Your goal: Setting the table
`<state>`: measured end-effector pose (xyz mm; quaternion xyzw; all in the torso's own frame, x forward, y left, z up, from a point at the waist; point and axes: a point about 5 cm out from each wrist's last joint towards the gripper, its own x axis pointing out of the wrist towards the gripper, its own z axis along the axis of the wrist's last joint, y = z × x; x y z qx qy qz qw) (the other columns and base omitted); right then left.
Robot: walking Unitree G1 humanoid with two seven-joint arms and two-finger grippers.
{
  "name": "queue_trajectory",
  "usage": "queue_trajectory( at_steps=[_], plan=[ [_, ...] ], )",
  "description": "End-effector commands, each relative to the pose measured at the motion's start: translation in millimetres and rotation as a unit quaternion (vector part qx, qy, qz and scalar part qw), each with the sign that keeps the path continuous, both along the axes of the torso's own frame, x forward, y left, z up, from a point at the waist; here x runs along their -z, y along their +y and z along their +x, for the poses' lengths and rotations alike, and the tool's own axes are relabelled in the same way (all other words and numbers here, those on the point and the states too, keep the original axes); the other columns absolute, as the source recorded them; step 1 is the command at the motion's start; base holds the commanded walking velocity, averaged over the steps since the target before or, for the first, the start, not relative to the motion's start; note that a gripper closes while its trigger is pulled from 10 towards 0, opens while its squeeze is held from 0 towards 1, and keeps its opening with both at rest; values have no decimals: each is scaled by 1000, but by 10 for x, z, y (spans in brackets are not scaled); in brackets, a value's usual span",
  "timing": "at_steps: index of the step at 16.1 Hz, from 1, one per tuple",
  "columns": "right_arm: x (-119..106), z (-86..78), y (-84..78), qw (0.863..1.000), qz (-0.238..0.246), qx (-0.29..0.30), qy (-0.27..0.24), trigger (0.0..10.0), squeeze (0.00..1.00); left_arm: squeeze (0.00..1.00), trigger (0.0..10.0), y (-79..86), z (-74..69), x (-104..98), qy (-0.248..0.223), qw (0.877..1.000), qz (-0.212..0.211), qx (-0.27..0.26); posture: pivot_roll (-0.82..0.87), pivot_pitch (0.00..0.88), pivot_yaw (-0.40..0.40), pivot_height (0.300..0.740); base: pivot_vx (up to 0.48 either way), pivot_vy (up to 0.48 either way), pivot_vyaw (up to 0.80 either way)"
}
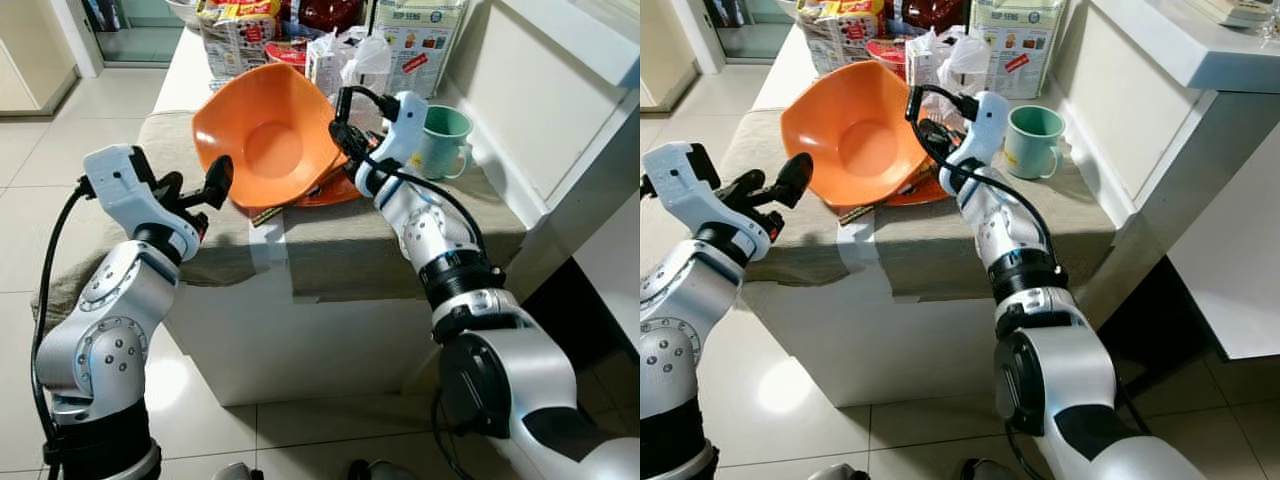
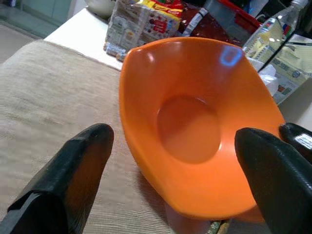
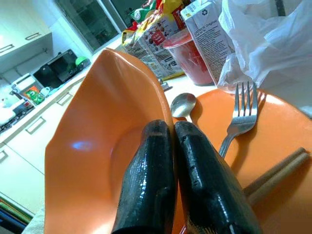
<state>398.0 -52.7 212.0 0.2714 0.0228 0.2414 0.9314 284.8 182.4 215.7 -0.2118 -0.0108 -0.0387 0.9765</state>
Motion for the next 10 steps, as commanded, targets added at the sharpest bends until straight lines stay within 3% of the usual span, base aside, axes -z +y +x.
queue_trajectory(
  at_steps=[1,4,10],
  plan=[
    [-57,-9,4,1000,4,-2,-15,0,0,0,10000,28,22,16,6,1000,-4,-9,0,83,-35,740,0,0,0],
    [-17,-23,4,1000,2,-3,-13,0,0,0,10000,160,143,50,3,1000,-12,-14,-7,84,-38,740,0,0,0],
    [-21,-67,-24,1000,2,-7,-16,0,0,0,10000,322,570,321,23,998,-50,-9,-48,83,-41,740,0,0,0]
  ],
)
